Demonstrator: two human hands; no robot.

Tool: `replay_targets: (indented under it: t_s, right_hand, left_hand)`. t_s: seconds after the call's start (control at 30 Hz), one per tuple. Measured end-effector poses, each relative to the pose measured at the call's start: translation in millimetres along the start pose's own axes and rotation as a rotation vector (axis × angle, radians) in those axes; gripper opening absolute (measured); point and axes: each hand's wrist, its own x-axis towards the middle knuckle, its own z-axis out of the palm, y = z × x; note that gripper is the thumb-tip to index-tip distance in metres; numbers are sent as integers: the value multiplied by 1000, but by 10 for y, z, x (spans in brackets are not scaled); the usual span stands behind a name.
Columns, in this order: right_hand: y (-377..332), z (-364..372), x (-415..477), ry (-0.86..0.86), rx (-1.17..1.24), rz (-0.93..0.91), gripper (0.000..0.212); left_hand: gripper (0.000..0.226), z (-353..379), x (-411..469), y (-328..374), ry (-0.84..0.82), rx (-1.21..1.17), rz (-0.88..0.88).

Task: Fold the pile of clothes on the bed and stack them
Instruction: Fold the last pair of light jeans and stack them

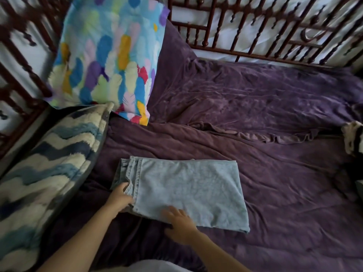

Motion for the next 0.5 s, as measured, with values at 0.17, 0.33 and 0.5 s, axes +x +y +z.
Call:
replay_targets:
  t_s: [0.17, 0.33, 0.5]
  right_hand:
    - [-107, -46, 150, 18, 357, 58, 51]
    - [548, -161, 66, 284, 498, 430, 48]
    - [1324, -336, -140, 402, 455, 826, 54]
  left_hand:
    - [62, -37, 30, -371, 201, -49, 184]
    - [58, 318, -149, -414, 470, 532, 665]
    - [68, 507, -93, -439, -202, 1115, 509]
